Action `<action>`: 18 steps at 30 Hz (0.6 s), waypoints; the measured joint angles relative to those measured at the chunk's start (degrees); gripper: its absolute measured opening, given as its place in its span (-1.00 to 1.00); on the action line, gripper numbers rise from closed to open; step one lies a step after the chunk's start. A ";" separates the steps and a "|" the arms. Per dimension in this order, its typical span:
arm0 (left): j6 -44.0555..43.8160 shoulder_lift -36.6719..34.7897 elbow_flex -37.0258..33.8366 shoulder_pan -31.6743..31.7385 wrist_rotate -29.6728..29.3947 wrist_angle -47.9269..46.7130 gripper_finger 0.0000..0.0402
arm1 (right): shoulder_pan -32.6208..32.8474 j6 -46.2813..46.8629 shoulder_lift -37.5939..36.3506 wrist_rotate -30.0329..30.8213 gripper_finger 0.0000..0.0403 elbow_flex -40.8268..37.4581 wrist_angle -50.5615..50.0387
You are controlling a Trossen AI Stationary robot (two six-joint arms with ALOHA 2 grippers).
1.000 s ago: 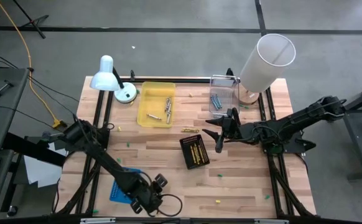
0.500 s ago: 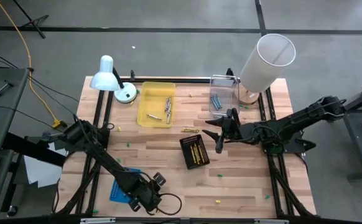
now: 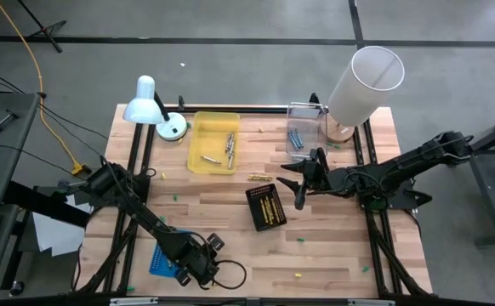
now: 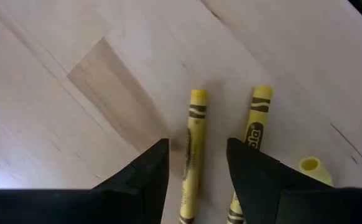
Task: Sort crayons
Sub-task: Put the yellow crayon into the black bin
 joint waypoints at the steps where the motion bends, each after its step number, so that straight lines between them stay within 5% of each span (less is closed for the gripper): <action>1: 0.00 -0.04 -0.24 0.02 -0.03 0.16 -0.23 | 0.00 0.00 0.00 0.00 -0.08 0.00 0.00; 8: -1.01 -0.11 -1.00 1.36 0.88 1.26 -0.35 | 0.00 0.03 0.00 0.00 -0.08 0.00 0.00; 18: -0.91 0.06 -1.06 4.49 1.30 2.24 -0.86 | 0.01 0.26 0.00 -0.24 -0.08 0.00 0.00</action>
